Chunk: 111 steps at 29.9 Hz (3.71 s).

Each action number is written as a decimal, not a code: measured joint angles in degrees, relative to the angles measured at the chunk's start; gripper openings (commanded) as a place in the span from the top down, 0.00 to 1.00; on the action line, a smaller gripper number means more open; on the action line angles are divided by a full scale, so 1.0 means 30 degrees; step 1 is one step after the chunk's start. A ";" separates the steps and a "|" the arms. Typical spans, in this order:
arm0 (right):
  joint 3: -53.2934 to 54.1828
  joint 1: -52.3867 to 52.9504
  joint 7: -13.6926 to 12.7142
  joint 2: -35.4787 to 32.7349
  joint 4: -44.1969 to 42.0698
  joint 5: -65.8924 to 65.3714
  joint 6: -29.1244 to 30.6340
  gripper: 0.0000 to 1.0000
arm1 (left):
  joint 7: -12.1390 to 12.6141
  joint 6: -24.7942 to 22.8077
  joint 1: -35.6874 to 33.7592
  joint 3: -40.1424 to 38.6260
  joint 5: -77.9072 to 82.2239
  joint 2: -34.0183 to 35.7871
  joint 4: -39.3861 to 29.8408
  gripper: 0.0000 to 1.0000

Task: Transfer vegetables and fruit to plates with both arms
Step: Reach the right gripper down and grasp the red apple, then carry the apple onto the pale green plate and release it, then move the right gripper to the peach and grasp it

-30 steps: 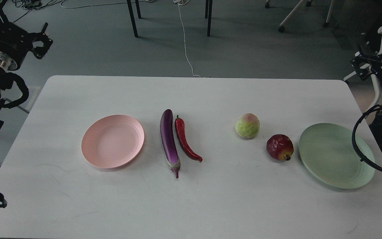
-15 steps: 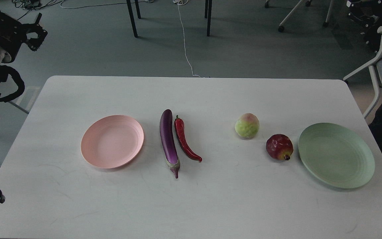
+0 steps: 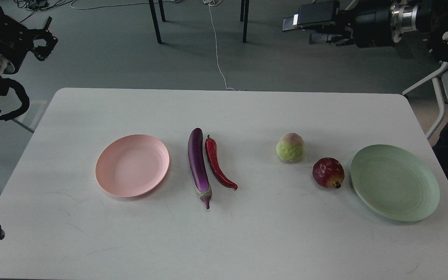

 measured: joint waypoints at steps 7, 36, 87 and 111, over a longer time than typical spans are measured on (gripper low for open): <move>-0.3956 -0.0048 0.0229 0.3305 0.0244 -0.5092 -0.0008 0.01 | 0.0001 -0.0001 0.0004 0.0001 0.0649 -0.0108 0.0001 0.01; -0.7346 -0.5045 0.0308 0.5123 -0.2921 -0.7443 -0.0011 0.01 | -0.0642 -0.0001 0.0134 -0.0002 0.0657 0.0126 0.0031 0.01; -0.6952 -0.6489 0.0152 -0.3384 -0.0250 -1.0424 -0.3877 0.31 | -0.0733 0.0000 0.0130 -0.0002 0.0861 0.0166 0.0031 0.01; -0.4141 -0.6270 0.0114 -0.3643 -0.0145 -1.0330 -0.4085 0.02 | -0.0789 0.0000 0.0004 -0.0002 0.0866 -0.0161 0.0042 0.01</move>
